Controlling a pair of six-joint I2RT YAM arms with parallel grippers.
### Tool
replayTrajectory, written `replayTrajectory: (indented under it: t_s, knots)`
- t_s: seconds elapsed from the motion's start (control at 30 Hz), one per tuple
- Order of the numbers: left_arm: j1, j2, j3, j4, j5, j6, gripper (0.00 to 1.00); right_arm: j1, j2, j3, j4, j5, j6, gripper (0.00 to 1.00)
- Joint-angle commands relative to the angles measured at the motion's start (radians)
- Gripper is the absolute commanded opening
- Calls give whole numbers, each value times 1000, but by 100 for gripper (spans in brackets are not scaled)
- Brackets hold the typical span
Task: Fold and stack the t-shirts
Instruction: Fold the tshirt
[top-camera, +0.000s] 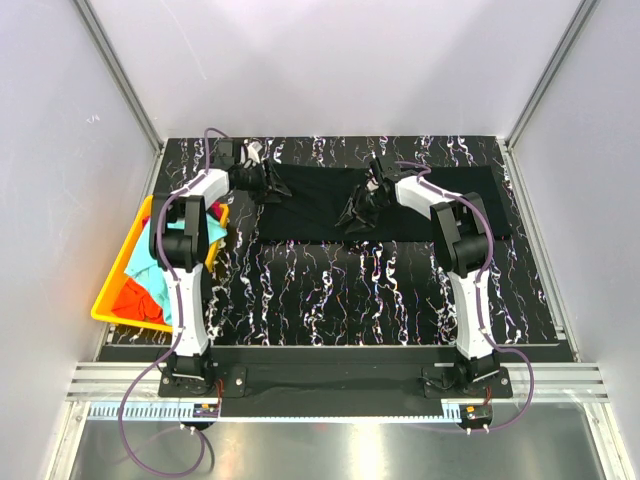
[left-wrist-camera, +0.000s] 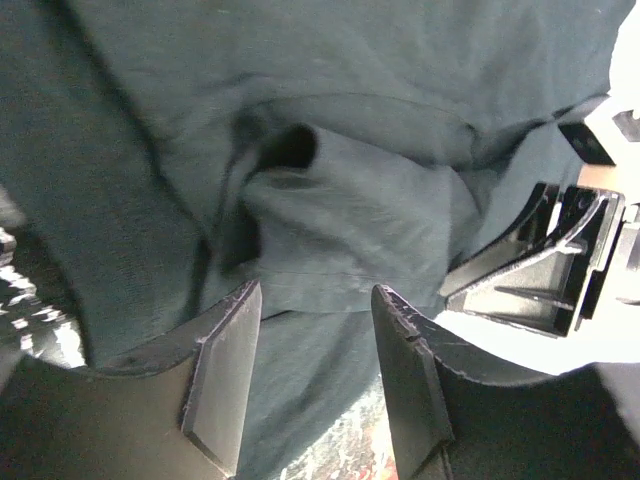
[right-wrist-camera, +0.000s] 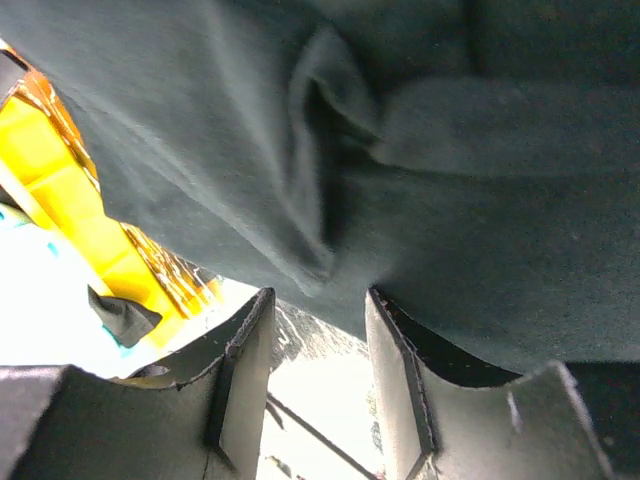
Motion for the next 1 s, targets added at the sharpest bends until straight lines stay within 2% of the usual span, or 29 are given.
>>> replayTrajectory:
  t_s: [0.0,0.2,0.3,0.63,0.73,0.97]
  knots:
    - [9,-29,22,1,-44,30,53,-8,-71,-36,69,-48,51,49]
    - [9,8,69,4,-47,27,54,-9,-60,-53,108,-56,75,49]
    - [9,45,92,16,-3,-8,54,-9,-47,-46,126,-63,94,48]
    - [1,56,43,59,23,-25,52,-9,-7,-16,171,-74,152,46]
    - [-2,59,43,70,40,-30,48,-9,0,-11,178,-74,169,44]
    - [-2,62,40,81,53,-43,24,-9,9,-10,194,-69,194,41]
